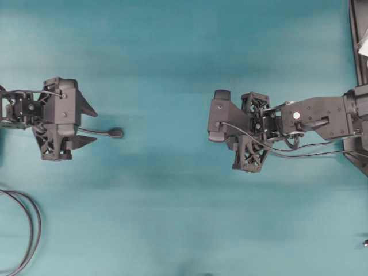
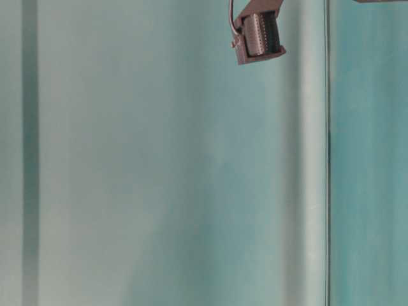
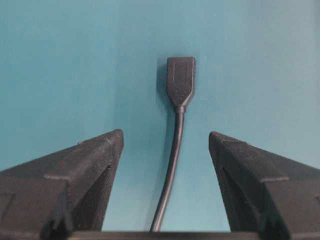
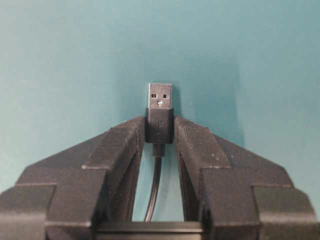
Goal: Insert the USB using both arms.
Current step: 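Grasp the male USB plug with the right gripper, then grasp the female USB socket with the left gripper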
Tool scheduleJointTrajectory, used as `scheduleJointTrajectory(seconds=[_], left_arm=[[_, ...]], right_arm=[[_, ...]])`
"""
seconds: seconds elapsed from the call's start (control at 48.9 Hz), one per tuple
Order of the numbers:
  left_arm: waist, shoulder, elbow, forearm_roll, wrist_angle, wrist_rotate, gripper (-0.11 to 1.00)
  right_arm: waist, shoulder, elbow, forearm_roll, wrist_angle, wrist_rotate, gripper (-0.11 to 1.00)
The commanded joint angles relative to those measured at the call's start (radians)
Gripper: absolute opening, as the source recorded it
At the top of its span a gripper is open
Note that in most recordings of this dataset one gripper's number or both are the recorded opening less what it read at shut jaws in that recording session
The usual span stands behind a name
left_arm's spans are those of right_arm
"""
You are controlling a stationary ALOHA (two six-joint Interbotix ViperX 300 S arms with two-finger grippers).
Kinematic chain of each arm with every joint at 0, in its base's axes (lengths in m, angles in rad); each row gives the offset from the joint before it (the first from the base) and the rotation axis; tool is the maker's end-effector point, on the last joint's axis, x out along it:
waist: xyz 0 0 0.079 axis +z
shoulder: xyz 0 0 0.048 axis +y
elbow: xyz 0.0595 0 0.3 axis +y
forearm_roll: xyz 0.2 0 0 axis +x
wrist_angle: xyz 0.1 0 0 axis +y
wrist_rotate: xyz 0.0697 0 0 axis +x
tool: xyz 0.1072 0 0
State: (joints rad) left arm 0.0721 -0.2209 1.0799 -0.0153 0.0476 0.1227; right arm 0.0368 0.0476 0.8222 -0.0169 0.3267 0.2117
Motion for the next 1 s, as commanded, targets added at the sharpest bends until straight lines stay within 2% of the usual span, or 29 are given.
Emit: scheduleJointTrajectory(seconds=[0.0,0.573,0.982], left_arm=[[0.003,0.008,-0.026,-0.002,-0.014,-0.006,0.75],[0.003,0.141,-0.103,-0.002,-0.014,0.002,0.74],[-0.002,0.183,-0.124,-0.002,-0.018,-0.002,0.74]], right_arm=[[0.028,0.02,0.003,0.005,0.009,0.002,0.26],[0.028,0.021,0.0,0.005,0.005,0.003,0.26],[0.028,0.021,0.002,0.005,0.003,0.003,0.26]])
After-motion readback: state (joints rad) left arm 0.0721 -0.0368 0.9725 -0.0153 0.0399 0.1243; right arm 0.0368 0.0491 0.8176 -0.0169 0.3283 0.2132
